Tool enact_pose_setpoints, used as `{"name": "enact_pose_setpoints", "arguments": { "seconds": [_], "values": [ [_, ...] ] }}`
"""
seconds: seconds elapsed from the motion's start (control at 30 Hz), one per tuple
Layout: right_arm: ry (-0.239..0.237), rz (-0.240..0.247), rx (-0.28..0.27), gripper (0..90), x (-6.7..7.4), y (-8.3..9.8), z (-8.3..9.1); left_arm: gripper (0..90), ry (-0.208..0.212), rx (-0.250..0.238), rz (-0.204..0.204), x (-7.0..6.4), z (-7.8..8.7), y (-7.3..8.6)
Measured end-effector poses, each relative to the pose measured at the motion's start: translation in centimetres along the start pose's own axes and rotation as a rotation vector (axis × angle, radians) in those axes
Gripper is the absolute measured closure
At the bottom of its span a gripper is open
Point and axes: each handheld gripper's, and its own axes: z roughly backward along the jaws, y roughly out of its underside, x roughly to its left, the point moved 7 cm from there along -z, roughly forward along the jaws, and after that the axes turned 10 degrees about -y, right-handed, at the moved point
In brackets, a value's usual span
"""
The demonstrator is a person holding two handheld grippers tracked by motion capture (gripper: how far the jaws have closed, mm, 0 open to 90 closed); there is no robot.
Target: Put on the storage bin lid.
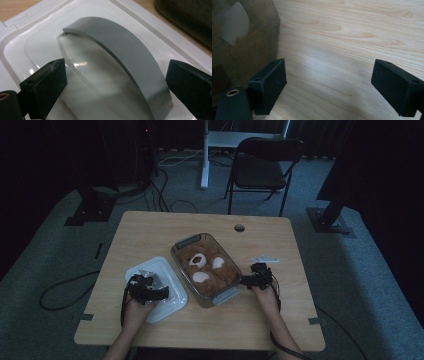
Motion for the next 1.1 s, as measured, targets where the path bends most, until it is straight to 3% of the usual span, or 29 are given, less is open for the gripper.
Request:
{"name": "enact_pose_setpoints", "arguments": {
  "seconds": [0.2, 0.27, 0.3, 0.33, 0.37, 0.47, 0.53, 0.6, 0.77, 0.93, 1.0, 1.1],
  "values": [
    [-0.004, -0.004, -0.003, 12.2, 0.0, -0.1, -0.1, 17.0, 0.036, -0.019, 0.015, 0.2, 0.1, -0.4],
    [-0.004, -0.004, -0.001, 12.3, 0.0, -0.1, -0.1, 29.1, 0.049, -0.021, 0.025, 0.1, 0.1, -0.4],
    [-0.006, -0.005, -0.002, 12.3, 0.0, -0.1, -0.1, 29.1, 0.072, -0.033, 0.028, 0.0, 0.1, -0.4],
    [-0.007, -0.006, 0.000, 12.3, 0.1, 0.0, -0.1, 39.2, 0.077, -0.035, 0.020, 0.0, 0.2, -0.4],
    [-0.009, -0.007, -0.001, 12.3, 0.1, 0.0, -0.2, 42.5, 0.085, -0.038, 0.020, -0.1, 0.2, -0.4],
    [-0.012, -0.009, -0.002, 12.3, 0.1, 0.0, -0.2, 52.1, 0.076, -0.055, -0.001, -0.2, 0.5, -0.5],
    [-0.017, -0.011, -0.003, 12.3, 0.1, 0.1, -0.2, 53.2, 0.066, -0.064, -0.001, 0.0, 0.6, -0.6],
    [-0.018, -0.008, -0.001, 12.3, 0.2, 0.1, -0.2, 58.4, 0.065, -0.077, 0.026, 0.4, 0.7, -0.7],
    [-0.028, -0.010, -0.002, 12.3, 0.3, 0.2, -0.3, 67.7, 0.082, -0.094, 0.057, 1.2, 1.1, -0.8],
    [-0.054, -0.014, 0.004, 12.9, 0.5, 0.5, -0.5, 68.6, 0.079, -0.104, 0.067, 2.0, 1.3, -0.9],
    [-0.070, -0.020, 0.009, 13.0, 0.5, 0.6, -0.5, 68.8, 0.086, -0.109, 0.095, 2.3, 1.3, -0.9],
    [-0.111, -0.024, 0.013, 13.0, 0.7, 0.8, -0.6, 69.0, 0.079, -0.118, 0.091, 2.7, 1.6, -1.0]
  ]
}}
